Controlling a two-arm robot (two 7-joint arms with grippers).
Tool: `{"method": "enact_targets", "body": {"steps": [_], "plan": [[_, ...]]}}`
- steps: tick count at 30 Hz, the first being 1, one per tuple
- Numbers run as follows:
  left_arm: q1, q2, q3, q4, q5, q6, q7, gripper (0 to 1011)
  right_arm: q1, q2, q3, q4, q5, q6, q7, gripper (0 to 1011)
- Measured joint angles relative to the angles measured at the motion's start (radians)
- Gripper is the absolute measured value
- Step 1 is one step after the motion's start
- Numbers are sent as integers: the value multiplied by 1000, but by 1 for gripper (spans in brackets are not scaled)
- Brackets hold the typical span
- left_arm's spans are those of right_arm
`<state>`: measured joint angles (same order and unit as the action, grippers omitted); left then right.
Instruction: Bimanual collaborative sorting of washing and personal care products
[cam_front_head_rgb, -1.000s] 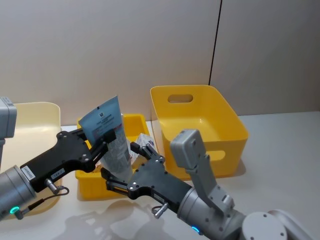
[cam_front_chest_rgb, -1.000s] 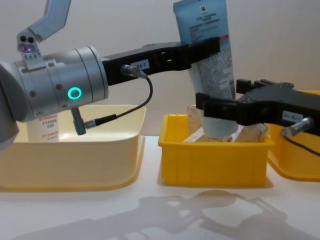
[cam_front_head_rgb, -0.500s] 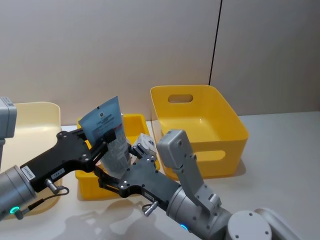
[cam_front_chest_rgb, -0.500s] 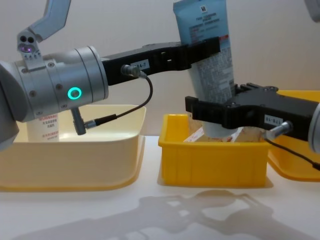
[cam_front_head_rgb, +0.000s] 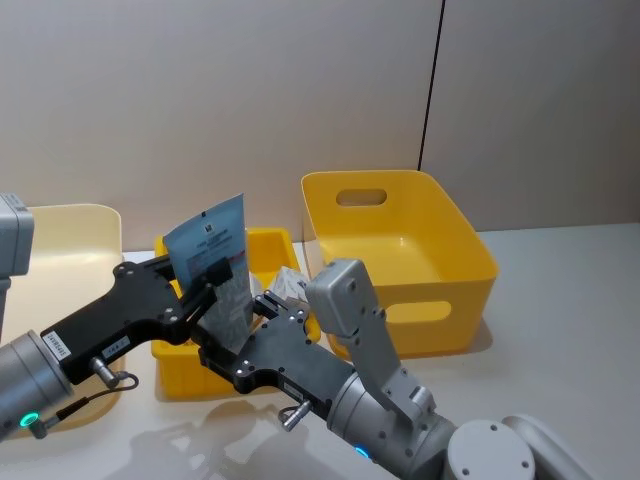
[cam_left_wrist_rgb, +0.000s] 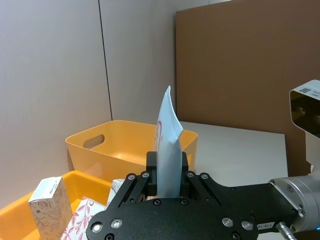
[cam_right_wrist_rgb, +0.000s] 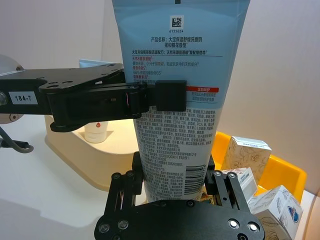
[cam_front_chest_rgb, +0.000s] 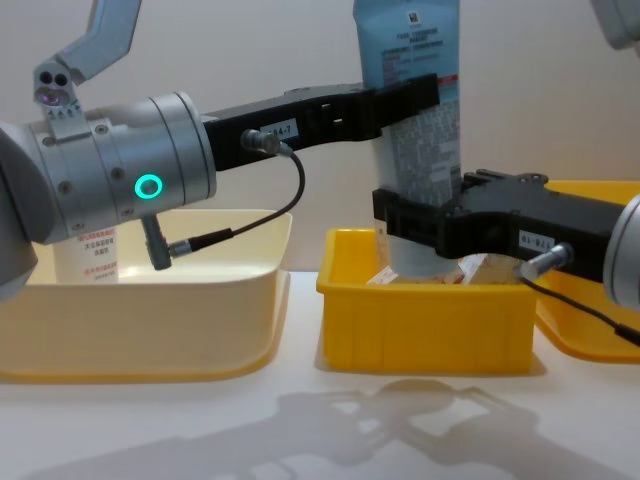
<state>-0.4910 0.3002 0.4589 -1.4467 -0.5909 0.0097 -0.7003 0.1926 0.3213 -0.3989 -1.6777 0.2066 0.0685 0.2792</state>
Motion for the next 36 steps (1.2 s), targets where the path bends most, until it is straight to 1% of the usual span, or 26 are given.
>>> {"method": "enact_targets", "body": {"steps": [3, 6, 8, 9, 11, 12, 13, 17, 20, 21, 24, 28, 29, 30, 36], "plan": [[0, 0, 0, 0, 0, 0, 0, 238, 1, -2, -1, 2, -1, -1, 0, 662], [0, -1, 0, 0, 0, 0, -1, 318, 2, -3, -2, 4, -3, -1, 0, 639], [0, -2, 0, 0, 0, 0, -1, 348, 2, -3, -2, 4, -3, -1, 0, 632], [0, -2, 0, 0, 0, 0, -1, 405, 3, -4, -2, 5, -3, -1, 0, 623], [0, -2, 0, 0, 0, 0, -1, 455, 3, -4, -3, 5, -4, -1, 0, 608], [0, -2, 0, 0, 0, 0, -1, 513, 3, -4, -3, 5, -4, -1, 0, 602], [0, -2, 0, 0, 0, 0, -1, 530, 3, -4, -3, 6, -4, -1, 0, 599], [0, -1, 0, 0, 0, 0, -1, 653, 4, -5, -3, 6, -5, -2, -1, 576], [0, -1, 0, 0, 0, 0, 0, 773, 4, -5, -3, 7, -5, -2, -1, 561], [0, -1, 0, 0, 0, 0, 0, 773, 4, -5, -3, 7, -5, -2, -1, 556], [0, -1, 0, 0, 0, 0, 0, 879, 1, -5, 2, 5, -6, -2, -3, 543], [0, -1, 0, 0, 0, 0, 0, 975, -9, -4, 12, -3, -11, -1, -16, 524], [0, 0, 0, 0, 0, 0, 0, 975, -14, -3, 19, -8, -13, -1, -24, 522], [0, 0, 0, 0, 0, 0, 0, 1003, -17, -2, 23, -10, -14, -1, -26, 514], [0, 0, 0, 0, 0, 0, 0, 1003, -44, 4, 57, -33, -25, 2, -62, 507]]}}
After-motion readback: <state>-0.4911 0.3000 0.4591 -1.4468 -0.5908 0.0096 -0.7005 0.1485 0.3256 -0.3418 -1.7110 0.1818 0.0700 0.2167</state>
